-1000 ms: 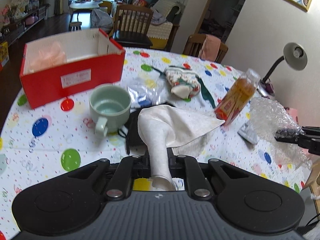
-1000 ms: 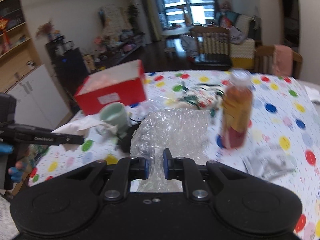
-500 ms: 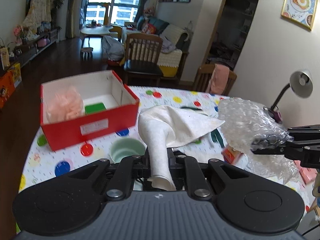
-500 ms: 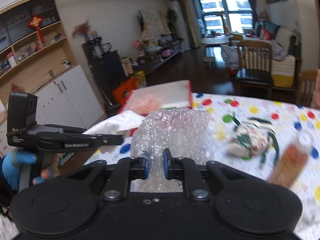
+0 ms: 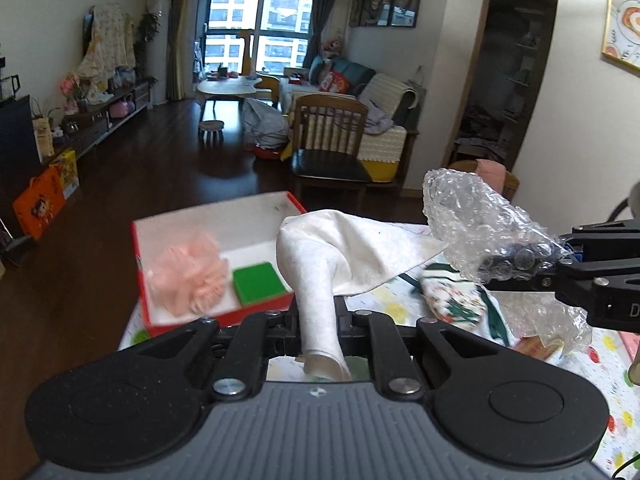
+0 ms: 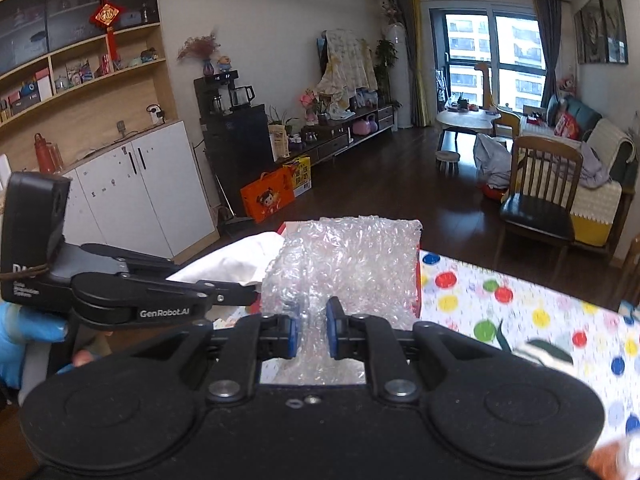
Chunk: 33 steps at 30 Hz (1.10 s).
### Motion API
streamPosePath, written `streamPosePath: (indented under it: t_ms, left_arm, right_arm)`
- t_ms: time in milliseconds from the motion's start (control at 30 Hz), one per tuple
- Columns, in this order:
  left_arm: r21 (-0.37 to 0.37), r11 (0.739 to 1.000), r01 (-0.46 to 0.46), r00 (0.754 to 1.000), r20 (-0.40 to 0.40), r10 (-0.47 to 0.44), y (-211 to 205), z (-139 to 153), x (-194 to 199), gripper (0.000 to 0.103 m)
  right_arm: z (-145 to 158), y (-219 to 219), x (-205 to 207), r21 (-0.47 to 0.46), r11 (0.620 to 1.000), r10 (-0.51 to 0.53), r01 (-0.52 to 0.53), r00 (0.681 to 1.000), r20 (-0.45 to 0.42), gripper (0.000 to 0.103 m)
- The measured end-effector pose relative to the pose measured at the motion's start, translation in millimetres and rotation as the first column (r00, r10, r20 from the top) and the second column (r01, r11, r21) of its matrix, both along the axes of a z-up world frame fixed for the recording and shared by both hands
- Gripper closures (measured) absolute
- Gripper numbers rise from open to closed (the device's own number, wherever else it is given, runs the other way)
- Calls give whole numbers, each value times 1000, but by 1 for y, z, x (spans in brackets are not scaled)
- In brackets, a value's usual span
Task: Organize soft objects
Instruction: 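Carry the towel and bubble wrap with both tools over the red box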
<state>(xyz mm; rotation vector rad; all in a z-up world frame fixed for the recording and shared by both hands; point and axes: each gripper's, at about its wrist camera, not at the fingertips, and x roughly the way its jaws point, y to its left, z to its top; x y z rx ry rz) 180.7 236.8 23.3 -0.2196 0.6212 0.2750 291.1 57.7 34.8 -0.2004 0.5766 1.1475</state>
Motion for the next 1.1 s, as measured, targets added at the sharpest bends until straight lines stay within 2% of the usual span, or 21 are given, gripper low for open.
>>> streamPosePath:
  t_ms: [300,500,767,1100]
  left_arm:
    - [95,995,-30,999,-27,33,48,-5,42,91]
    - [108,994,-35,997,-72,43,80,-17,69,91]
    - [126,992,-23,987,-158,43,106,-47,103,91]
    - [97,995,-12,960,-278,38,132,-93,127,91]
  right_arm:
    - [2,67,18,-32,999,27,-24,996,83,91]
    - [-7,105,39,-63,998,17,-12,996,92,90]
    - [-31,145,65,-94,996,-1,6,998,58,89]
    - [-67,179,96,-137,990,-41,39,999,-16,87]
